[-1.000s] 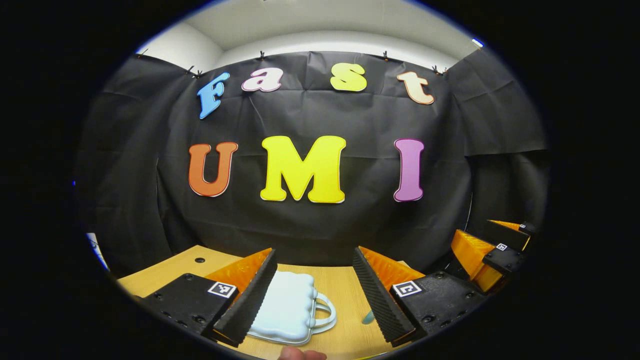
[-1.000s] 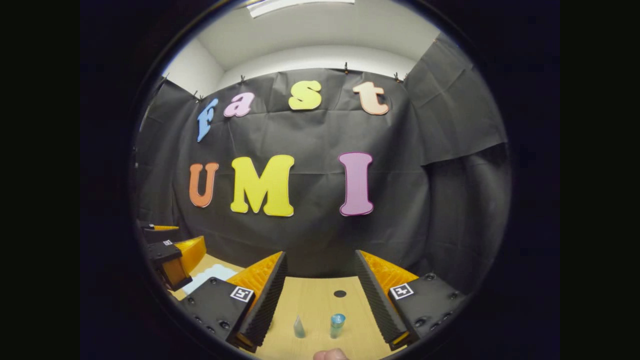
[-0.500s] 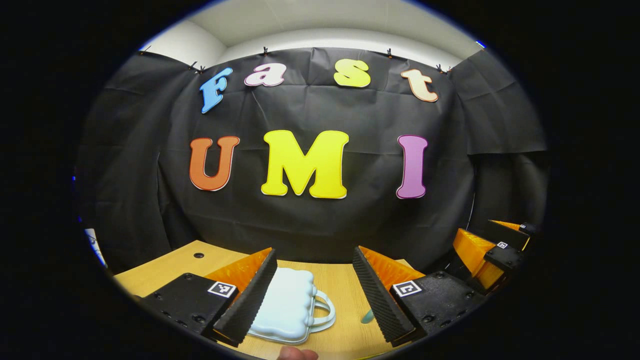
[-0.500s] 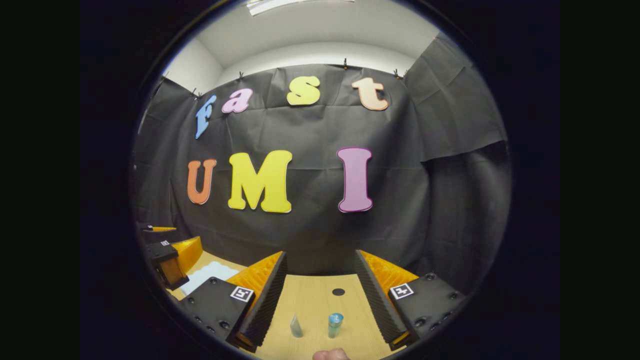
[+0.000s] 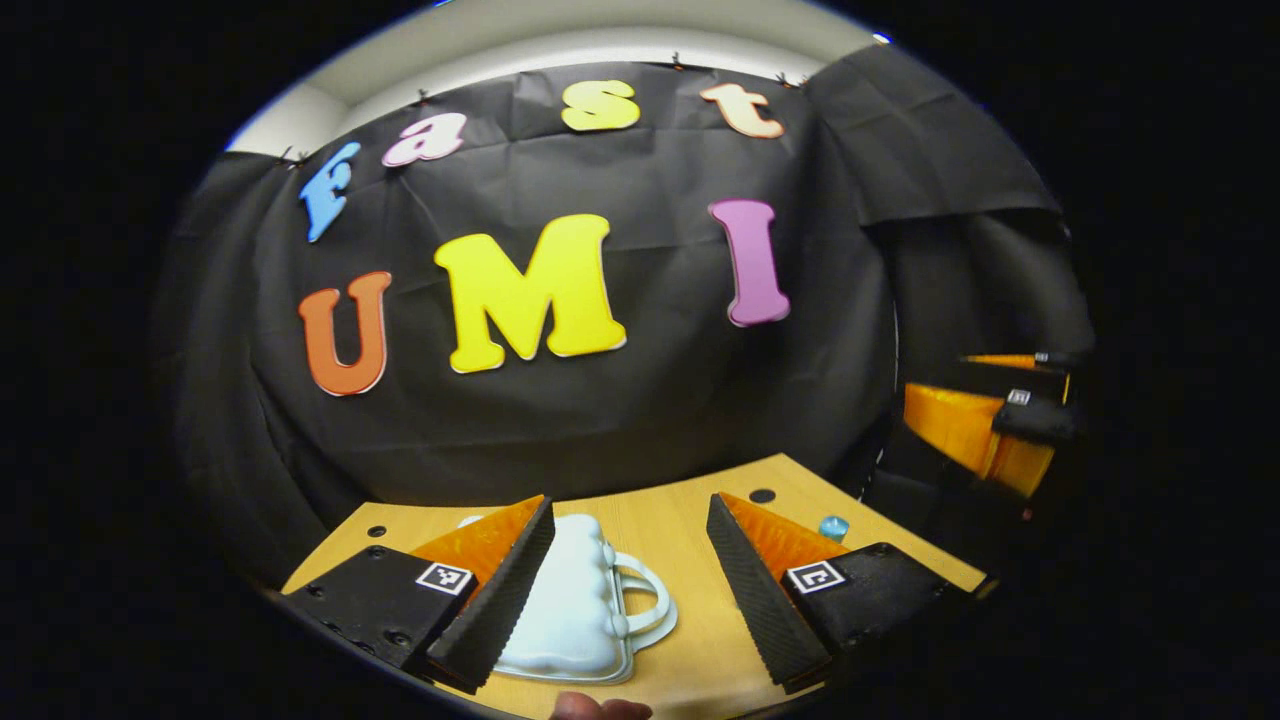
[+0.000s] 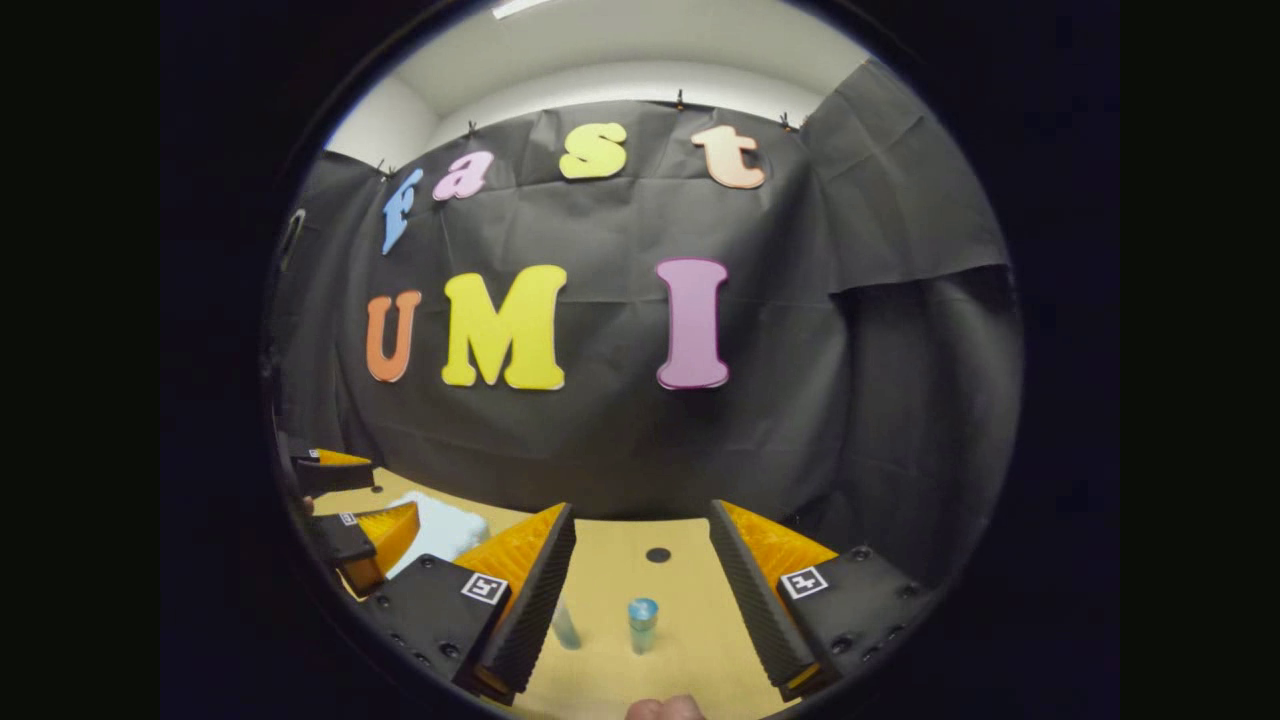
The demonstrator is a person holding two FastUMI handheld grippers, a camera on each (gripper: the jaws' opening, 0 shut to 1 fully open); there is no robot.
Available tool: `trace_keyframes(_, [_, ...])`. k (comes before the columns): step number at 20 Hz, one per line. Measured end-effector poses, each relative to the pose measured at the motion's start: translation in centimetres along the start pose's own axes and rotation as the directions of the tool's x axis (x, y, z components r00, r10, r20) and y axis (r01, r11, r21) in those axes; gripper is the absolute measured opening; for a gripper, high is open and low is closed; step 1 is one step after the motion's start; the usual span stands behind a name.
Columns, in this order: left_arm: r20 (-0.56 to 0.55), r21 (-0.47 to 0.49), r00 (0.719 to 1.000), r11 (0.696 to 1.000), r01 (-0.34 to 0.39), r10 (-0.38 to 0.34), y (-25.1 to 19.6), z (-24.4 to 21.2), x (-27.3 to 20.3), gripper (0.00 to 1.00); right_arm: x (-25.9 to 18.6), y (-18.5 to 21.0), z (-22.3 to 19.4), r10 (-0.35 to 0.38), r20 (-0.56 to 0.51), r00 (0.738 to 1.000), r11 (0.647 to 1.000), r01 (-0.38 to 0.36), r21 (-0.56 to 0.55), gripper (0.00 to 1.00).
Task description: First open the suitcase, pack the skin care products into it, and then close the suitcase.
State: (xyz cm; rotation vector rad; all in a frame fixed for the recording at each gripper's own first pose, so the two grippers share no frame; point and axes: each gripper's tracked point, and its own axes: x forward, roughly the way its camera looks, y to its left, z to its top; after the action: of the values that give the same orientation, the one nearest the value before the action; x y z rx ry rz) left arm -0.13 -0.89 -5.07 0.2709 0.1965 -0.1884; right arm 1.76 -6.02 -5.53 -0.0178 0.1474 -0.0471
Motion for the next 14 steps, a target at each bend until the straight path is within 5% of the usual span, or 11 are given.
trace_keyframes(5, [-0.14,0.288,0.982,0.944,0.163,-0.127,0.0,-2.8,0.2,0.97,-0.8,-5.5,-3.4,-0.1,-0.104,0.989,0.995,0.097,-0.035,0.8])
trace_keyframes(10, [-0.301,0.543,0.943,0.788,0.29,-0.14,1.2,-6.5,1.7,0.96,-1.9,-9.4,-3.6,-0.176,-0.108,0.979,0.984,0.172,-0.047,0.8])
trace_keyframes(14, [-0.435,0.644,0.899,0.681,0.348,-0.049,1.9,-12.0,3.7,0.96,-2.4,-10.6,-3.6,-0.203,-0.109,0.973,0.979,0.198,-0.053,0.8])
